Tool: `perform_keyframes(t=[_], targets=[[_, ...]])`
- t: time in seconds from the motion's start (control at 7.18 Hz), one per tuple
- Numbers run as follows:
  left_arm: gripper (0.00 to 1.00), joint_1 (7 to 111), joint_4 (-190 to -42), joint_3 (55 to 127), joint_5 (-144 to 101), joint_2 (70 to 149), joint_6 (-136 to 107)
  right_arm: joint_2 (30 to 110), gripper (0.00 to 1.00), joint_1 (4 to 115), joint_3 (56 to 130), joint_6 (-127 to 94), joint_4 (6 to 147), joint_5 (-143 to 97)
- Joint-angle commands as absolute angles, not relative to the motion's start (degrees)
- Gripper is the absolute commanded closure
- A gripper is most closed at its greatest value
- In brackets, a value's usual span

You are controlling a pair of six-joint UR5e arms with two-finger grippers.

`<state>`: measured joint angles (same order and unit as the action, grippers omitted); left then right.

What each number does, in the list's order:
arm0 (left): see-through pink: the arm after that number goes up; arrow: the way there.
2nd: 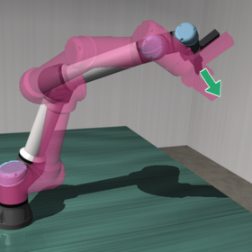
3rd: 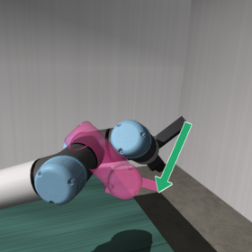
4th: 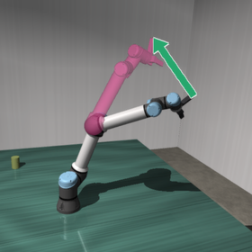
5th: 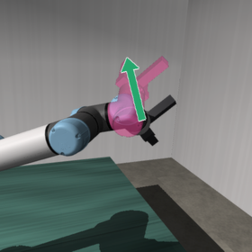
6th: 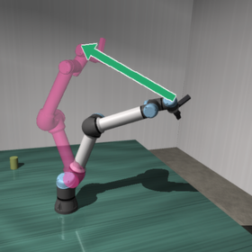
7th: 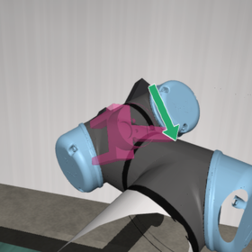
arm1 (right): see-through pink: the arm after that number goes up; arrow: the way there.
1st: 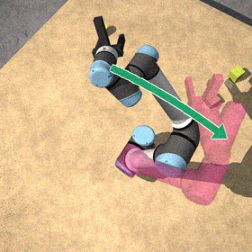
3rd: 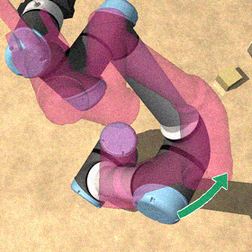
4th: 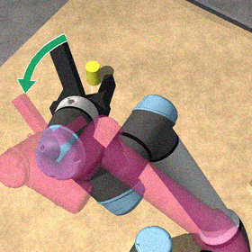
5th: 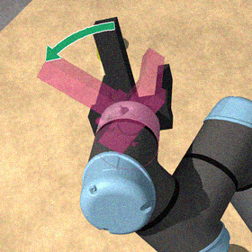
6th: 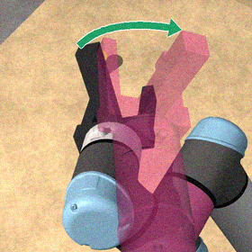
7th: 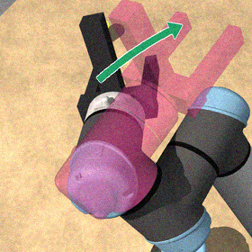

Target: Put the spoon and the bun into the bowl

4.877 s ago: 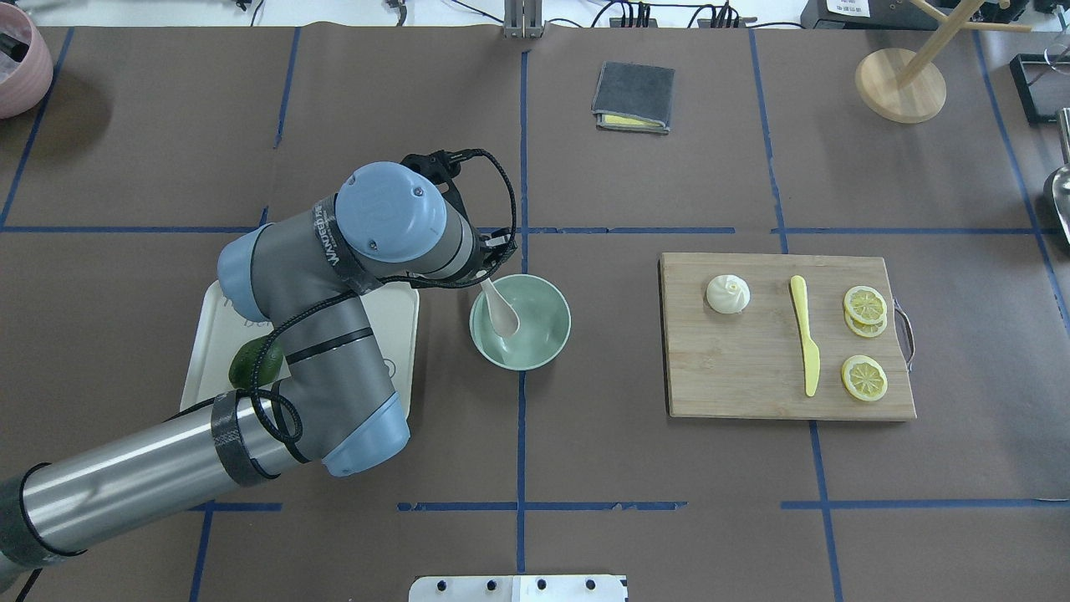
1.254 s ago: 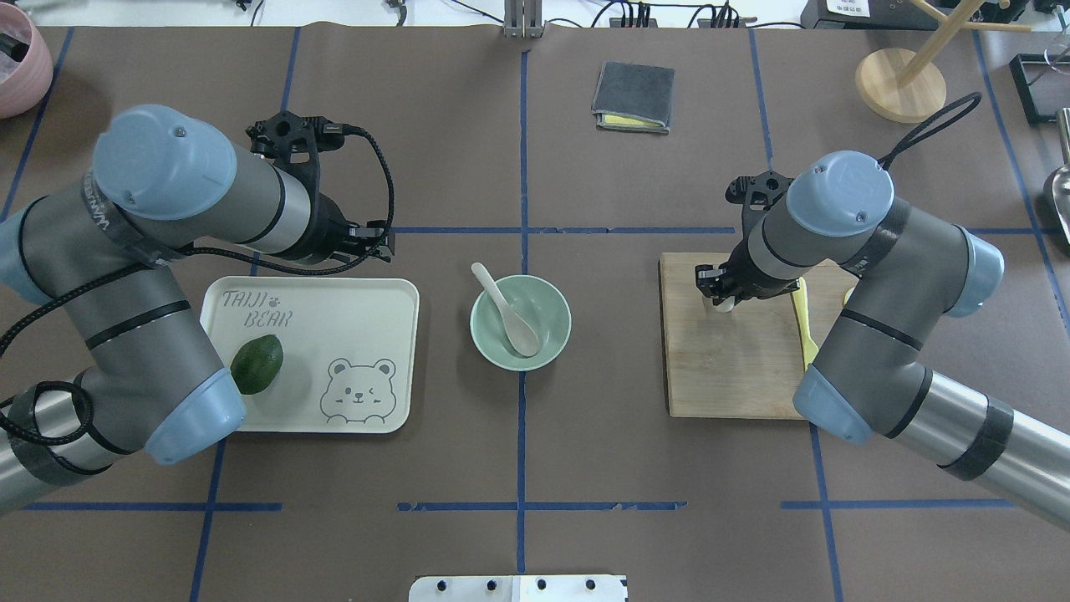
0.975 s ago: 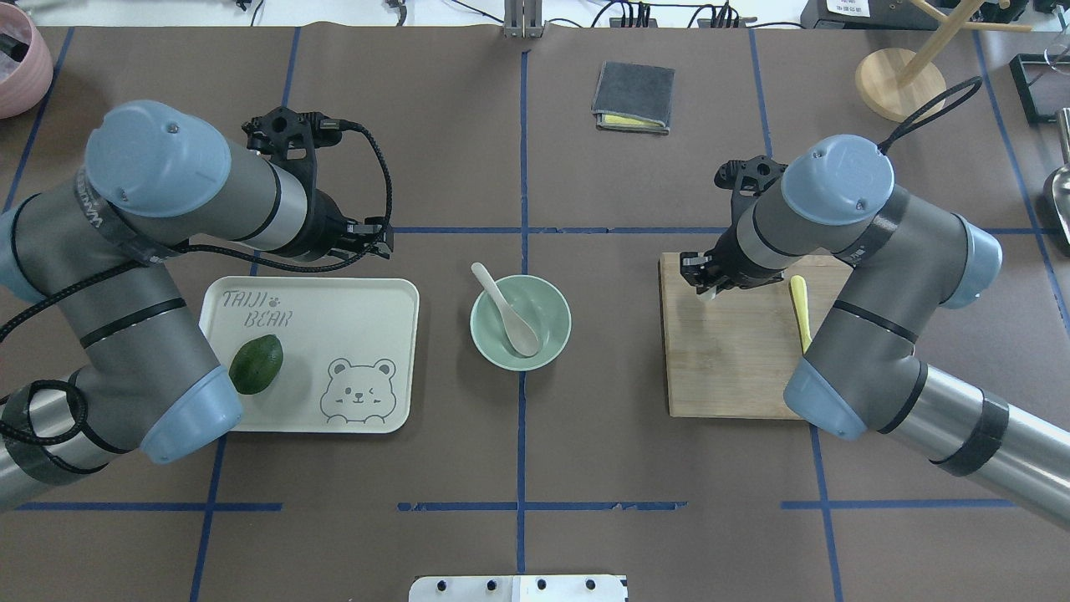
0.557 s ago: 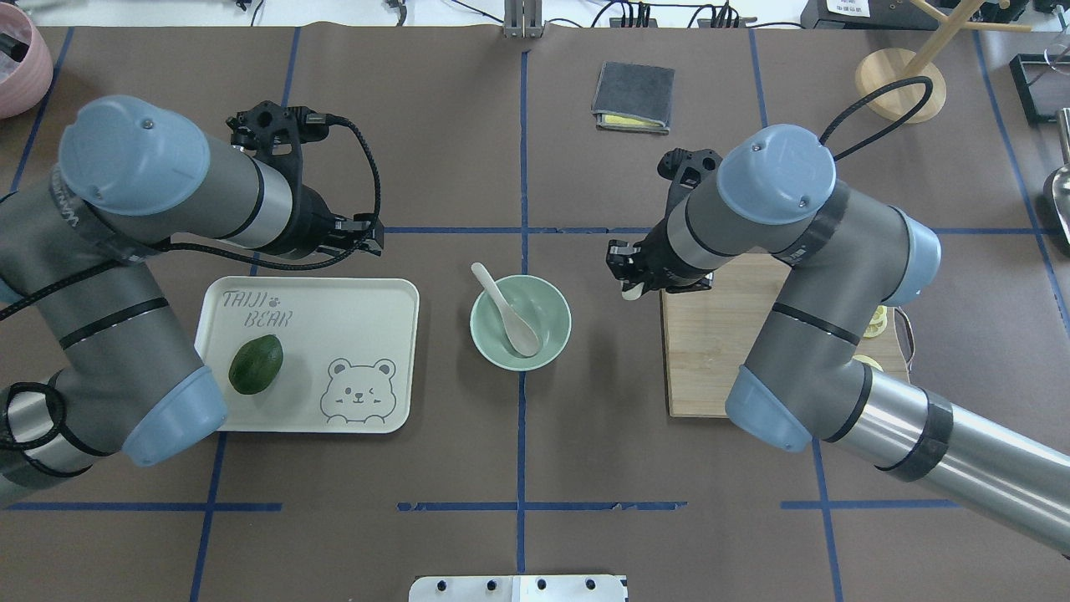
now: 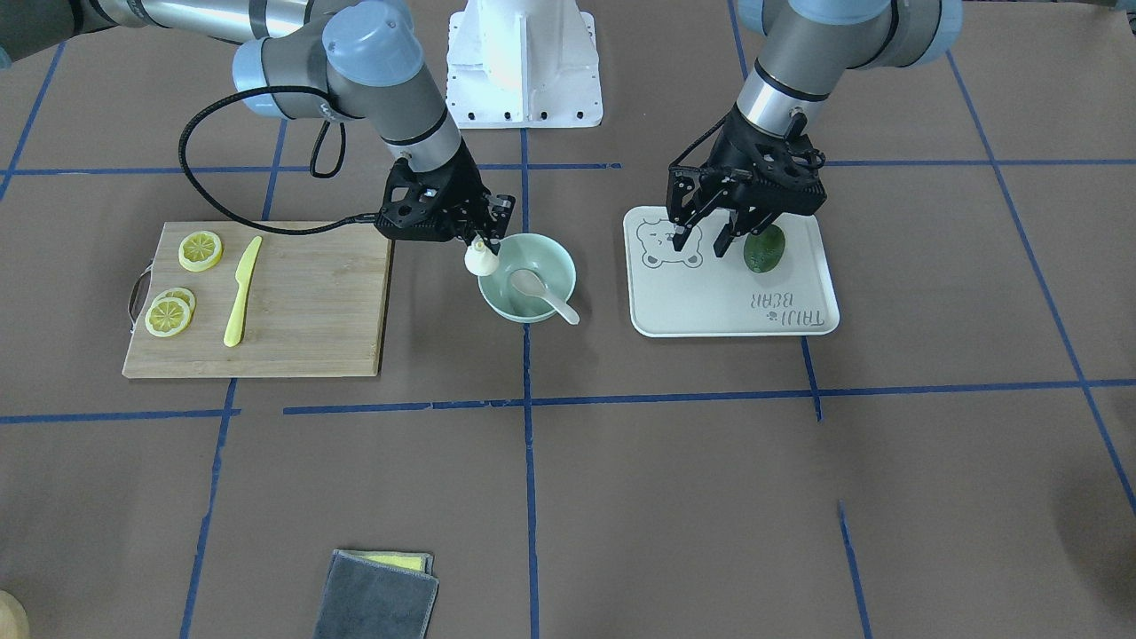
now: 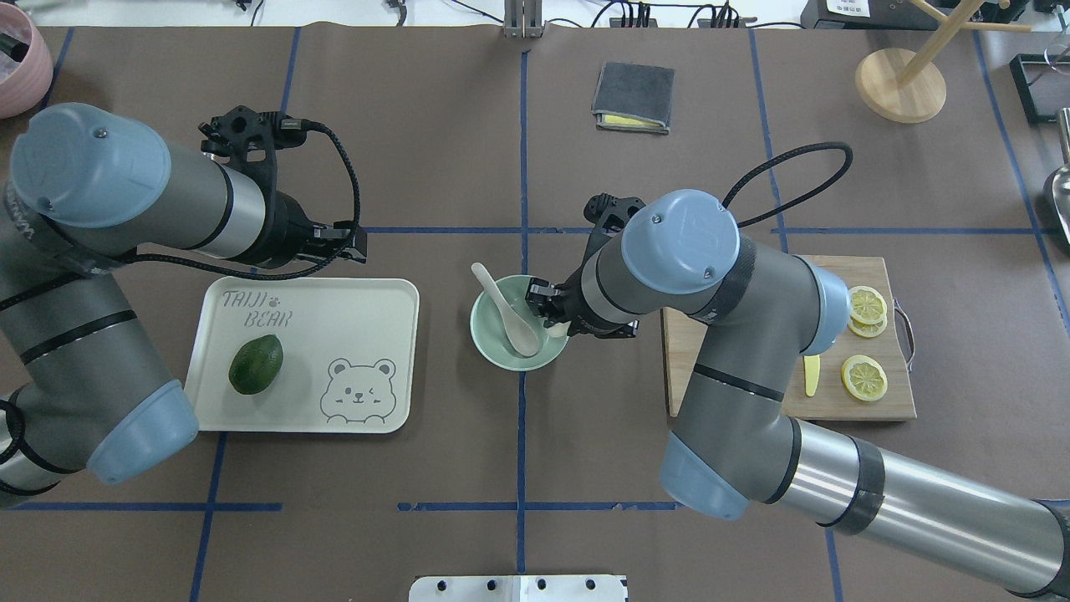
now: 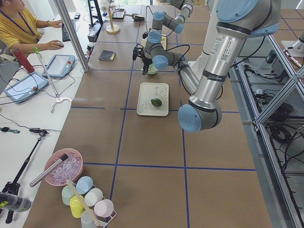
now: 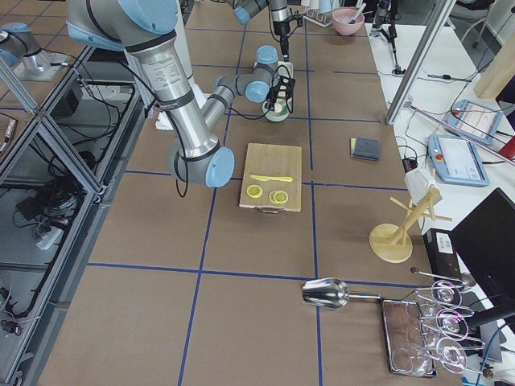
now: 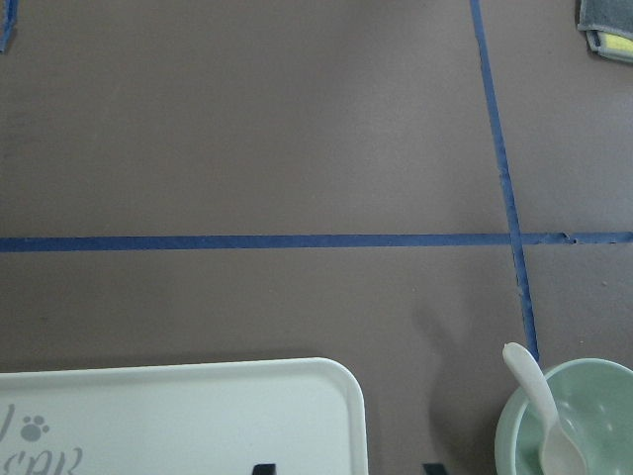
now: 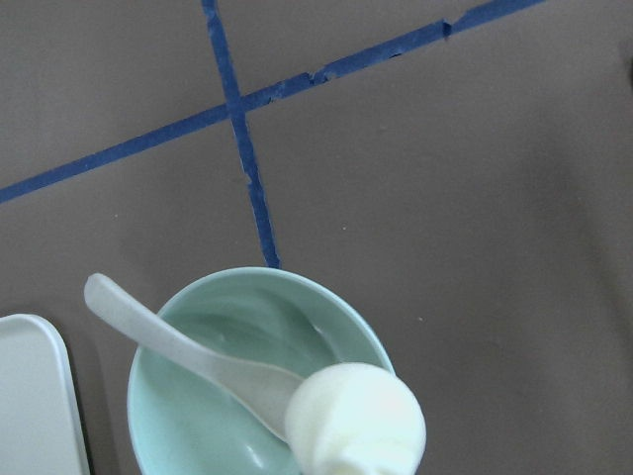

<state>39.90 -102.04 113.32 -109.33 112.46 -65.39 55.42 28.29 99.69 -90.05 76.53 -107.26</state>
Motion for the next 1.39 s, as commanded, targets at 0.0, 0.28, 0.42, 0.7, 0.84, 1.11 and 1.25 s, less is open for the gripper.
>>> perform_keyframes(t=[0.0, 0.28, 0.42, 0.7, 0.84, 1.11, 1.25], targets=[[0.38, 39.90, -102.04, 113.38, -109.34, 112.41, -65.48, 52.57, 0.25, 27.60, 96.79, -90.61, 76.29, -106.44], [0.36, 39.90, -102.04, 113.47, -109.34, 112.41, -65.48, 52.29, 0.20, 27.60, 96.15, -90.62, 76.29, -106.44], [0.36, 39.90, -102.04, 113.47, -109.25, 112.33, -65.48, 52.56, 0.01, 28.21, 96.50, -90.44, 76.64, -106.70], [0.34, 40.34, -102.65, 114.08, -109.42, 109.00, -63.30, 57.88, 0.00, 36.86, 97.90, -89.30, 76.12, -118.05], [0.32, 40.69, -102.74, 113.99, -109.42, 107.24, -58.76, 62.79, 0.00, 40.74, 100.35, -83.47, 76.11, -121.34], [0.30, 46.11, -102.92, 113.99, -111.51, 103.38, -47.09, 75.44, 0.00, 47.77, 104.84, -64.96, 76.46, -124.08], [0.24, 50.75, -102.92, 113.47, -116.75, 101.45, -38.67, 79.76, 0.00, 53.21, 104.94, -56.60, 76.46, -128.10]])
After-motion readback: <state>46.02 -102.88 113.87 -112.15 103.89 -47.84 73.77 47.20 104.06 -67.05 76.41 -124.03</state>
